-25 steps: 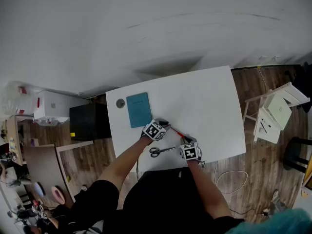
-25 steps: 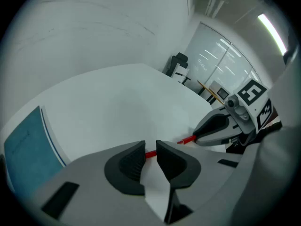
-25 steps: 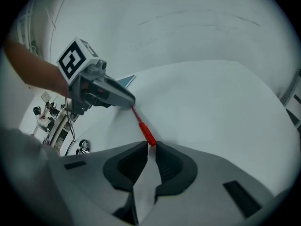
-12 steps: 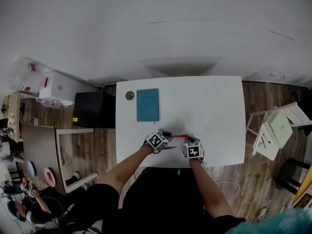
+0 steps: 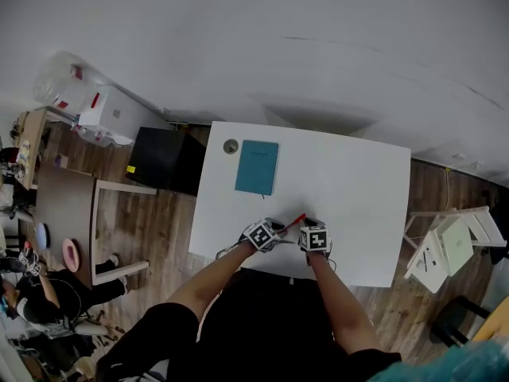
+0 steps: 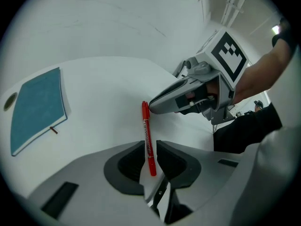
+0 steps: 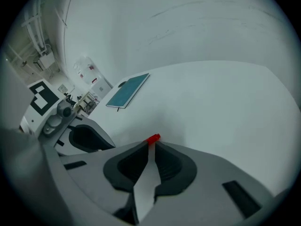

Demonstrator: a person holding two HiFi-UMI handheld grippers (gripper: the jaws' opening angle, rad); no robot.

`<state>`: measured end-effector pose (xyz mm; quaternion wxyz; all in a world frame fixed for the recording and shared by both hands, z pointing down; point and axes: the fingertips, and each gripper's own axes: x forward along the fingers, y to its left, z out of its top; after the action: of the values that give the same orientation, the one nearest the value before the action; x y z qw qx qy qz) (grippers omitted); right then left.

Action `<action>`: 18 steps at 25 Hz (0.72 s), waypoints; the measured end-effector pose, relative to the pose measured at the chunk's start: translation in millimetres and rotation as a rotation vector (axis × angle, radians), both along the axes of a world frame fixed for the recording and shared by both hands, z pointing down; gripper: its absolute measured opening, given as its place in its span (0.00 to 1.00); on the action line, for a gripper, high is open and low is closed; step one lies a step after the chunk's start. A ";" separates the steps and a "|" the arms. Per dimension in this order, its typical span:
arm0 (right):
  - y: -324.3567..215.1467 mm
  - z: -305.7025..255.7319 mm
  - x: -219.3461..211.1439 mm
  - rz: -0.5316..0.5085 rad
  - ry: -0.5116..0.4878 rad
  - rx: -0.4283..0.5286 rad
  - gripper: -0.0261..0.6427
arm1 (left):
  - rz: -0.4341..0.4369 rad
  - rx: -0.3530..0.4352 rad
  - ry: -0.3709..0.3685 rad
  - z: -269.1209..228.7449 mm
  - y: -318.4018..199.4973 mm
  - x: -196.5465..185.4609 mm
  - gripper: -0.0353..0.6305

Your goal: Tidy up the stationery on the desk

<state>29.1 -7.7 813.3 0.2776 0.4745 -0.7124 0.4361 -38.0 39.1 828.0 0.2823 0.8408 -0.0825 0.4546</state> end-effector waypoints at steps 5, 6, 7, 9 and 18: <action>-2.3 -8.2 -4.4 -0.027 -0.023 0.025 0.13 | -0.110 -0.019 -0.005 1.0 -2.7 -3.3 0.18; 0.0 -11.1 -0.6 -0.022 -0.021 0.032 0.13 | -0.132 -0.025 -0.007 0.9 -2.7 -2.9 0.18; 2.7 -13.7 3.8 -0.012 -0.022 0.040 0.13 | -0.147 -0.030 -0.012 -0.2 -2.8 -2.7 0.18; 8.8 -17.2 13.3 0.013 -0.025 0.051 0.13 | -0.157 -0.028 -0.027 -7.6 -5.9 -3.2 0.17; 39.9 -21.3 48.2 0.120 -0.023 0.048 0.13 | -0.194 -0.074 -0.015 -15.6 -14.9 2.5 0.13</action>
<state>77.3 32.3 792.0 0.2314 0.5180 -0.6959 0.4402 -35.5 24.2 812.4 0.3551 0.8145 -0.1488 0.4340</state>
